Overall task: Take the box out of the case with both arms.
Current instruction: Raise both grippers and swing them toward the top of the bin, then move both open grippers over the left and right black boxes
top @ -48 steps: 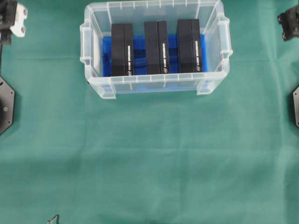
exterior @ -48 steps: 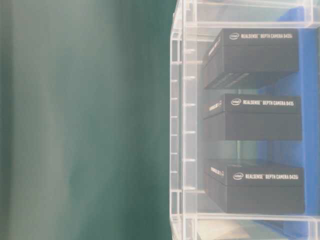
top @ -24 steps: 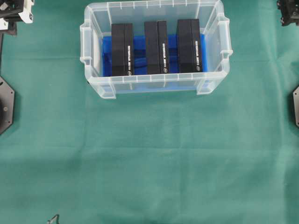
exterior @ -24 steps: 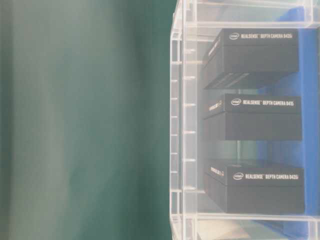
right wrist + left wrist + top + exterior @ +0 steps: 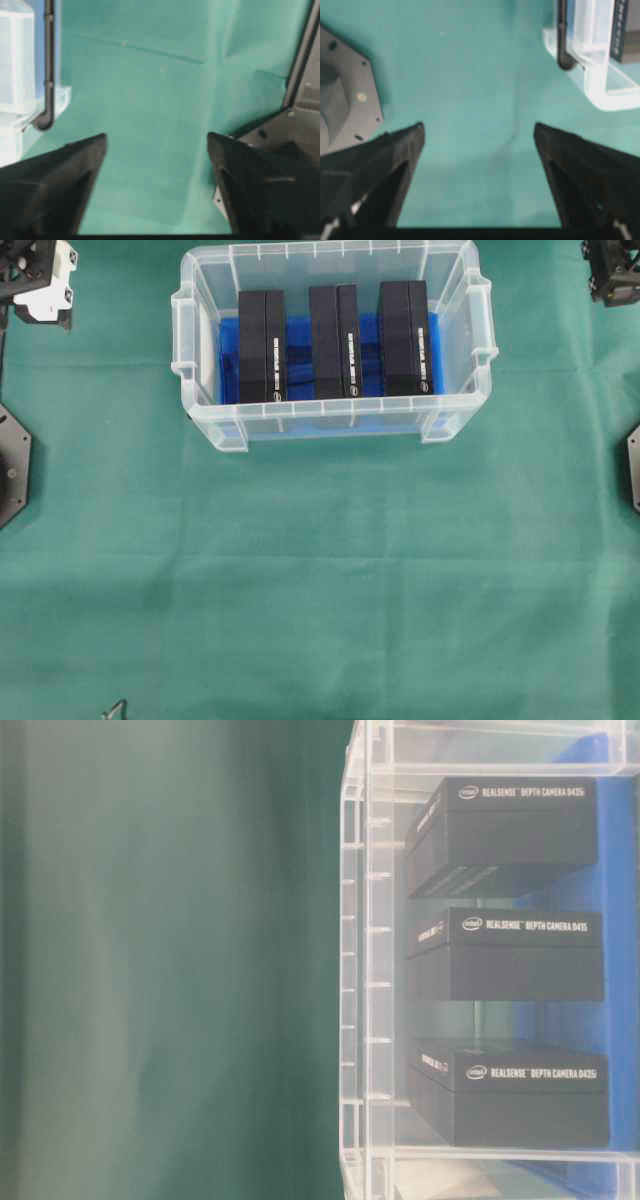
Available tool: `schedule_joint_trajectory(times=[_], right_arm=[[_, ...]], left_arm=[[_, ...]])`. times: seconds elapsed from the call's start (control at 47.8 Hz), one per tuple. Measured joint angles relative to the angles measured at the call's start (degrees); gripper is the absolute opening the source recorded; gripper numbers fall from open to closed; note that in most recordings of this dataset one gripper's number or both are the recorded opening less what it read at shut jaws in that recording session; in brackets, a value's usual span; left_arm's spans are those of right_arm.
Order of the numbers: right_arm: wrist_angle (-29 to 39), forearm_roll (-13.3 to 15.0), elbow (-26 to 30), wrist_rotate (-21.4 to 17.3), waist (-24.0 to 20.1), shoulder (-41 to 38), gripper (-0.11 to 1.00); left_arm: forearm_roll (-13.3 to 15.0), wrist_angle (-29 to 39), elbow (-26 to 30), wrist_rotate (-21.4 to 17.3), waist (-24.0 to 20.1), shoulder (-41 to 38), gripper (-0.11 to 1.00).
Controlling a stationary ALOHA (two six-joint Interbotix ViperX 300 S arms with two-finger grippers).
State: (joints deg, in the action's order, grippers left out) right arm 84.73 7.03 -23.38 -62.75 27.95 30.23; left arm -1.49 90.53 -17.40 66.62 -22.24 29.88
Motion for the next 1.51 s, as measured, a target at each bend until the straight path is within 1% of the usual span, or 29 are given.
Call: schedule_joint_trajectory(times=[0.063,0.209,0.293,0.461,0.586,0.733,0.88,0.963,1.173,1.277,1.508], right_arm=[[-0.09,0.00,-0.18,-0.70,-0.62,0.00,0.97],[-0.26,0.00,-0.09,-2.46,-0.97,0.00,0.97],[-0.35,0.00,-0.18,-3.16,-0.97,0.00,0.97],[-0.35,-0.09,-0.18,-3.52,-0.97,0.00,0.97],[-0.97,-0.53,-0.09,-4.48,-1.05,-0.88,0.97],[-3.34,-0.97,1.05,-6.06,-2.46,-3.43,0.97],[-4.83,-1.76,3.43,-6.15,-3.96,-7.29,0.97],[-5.19,-2.11,5.45,-6.24,-4.75,-9.84,0.97],[-6.50,-2.46,11.69,-6.15,-7.73,-17.05,0.97],[-6.94,-2.46,14.68,-5.89,-8.44,-20.21,0.97],[-8.09,-2.46,20.21,-5.10,-8.96,-26.02,0.97]], left_arm=[[0.00,0.00,0.00,0.26,0.09,-0.18,0.90],[0.00,0.00,0.00,3.78,0.53,-0.18,0.89],[0.00,0.00,0.00,4.92,0.79,-0.09,0.89],[0.00,0.00,0.00,5.54,0.79,-0.44,0.89],[0.00,0.00,0.62,5.62,0.88,-2.46,0.89],[0.00,0.00,3.69,6.42,1.76,-6.77,0.89],[0.00,0.09,8.00,7.12,2.90,-12.22,0.89],[0.00,0.09,10.63,7.03,3.96,-15.38,0.89],[-0.35,0.09,18.02,6.94,5.01,-22.68,0.89],[-0.70,0.09,21.62,6.77,5.54,-26.02,0.89],[-0.97,-0.18,25.84,6.68,5.89,-31.11,0.89]])
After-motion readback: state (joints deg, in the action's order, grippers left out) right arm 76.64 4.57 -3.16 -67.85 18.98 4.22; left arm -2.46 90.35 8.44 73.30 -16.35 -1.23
